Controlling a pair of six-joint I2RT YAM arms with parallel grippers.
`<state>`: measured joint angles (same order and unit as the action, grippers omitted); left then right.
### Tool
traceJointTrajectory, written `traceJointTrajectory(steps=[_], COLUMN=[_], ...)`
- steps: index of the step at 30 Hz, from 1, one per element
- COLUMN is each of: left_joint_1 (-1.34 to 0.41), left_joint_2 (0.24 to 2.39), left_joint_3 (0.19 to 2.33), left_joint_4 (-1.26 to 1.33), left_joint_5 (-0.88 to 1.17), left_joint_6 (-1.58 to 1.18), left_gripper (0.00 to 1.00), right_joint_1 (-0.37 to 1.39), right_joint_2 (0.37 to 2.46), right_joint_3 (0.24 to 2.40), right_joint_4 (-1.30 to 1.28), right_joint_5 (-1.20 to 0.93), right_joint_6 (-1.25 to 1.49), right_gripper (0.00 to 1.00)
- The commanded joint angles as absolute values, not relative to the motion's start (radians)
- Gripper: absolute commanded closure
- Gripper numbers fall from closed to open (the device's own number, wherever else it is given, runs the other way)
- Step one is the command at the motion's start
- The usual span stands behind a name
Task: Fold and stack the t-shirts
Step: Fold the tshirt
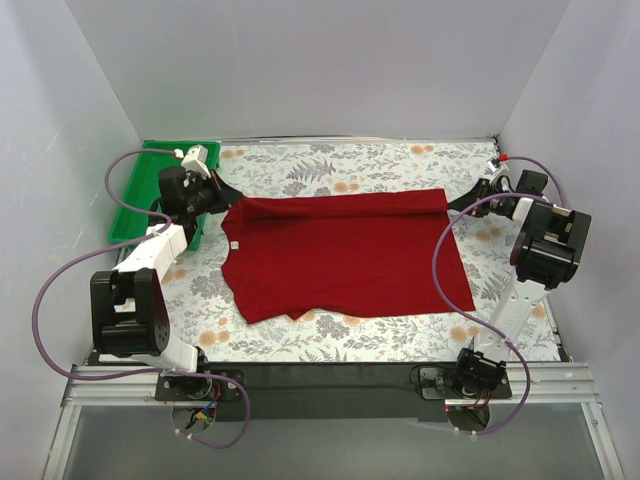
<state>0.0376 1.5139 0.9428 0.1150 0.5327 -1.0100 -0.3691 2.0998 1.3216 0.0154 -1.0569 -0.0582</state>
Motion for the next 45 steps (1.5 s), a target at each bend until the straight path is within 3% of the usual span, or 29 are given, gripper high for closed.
traceJointTrajectory(steps=[1,23,45], left_joint_1=[0.043,0.044,0.043], left_joint_2=[1.459,1.443,1.382], left_joint_3=[0.943,0.933,0.893], left_joint_4=[0.130,0.129,0.130], left_joint_5=[0.517,0.499,0.477], left_joint_6=[-1.000,-0.996,-0.991], left_gripper=[1.00,1.00,1.00], right_joint_1=[-0.379,-0.396,-0.405], right_joint_2=[2.057,1.990,2.060], right_joint_3=[1.299,1.226,1.281], right_joint_4=[0.002,0.002,-0.083], right_joint_5=[-1.061,-1.114,-1.045], right_joint_6=[-0.092,-0.140,-0.158], right_gripper=[0.99,0.99,0.99])
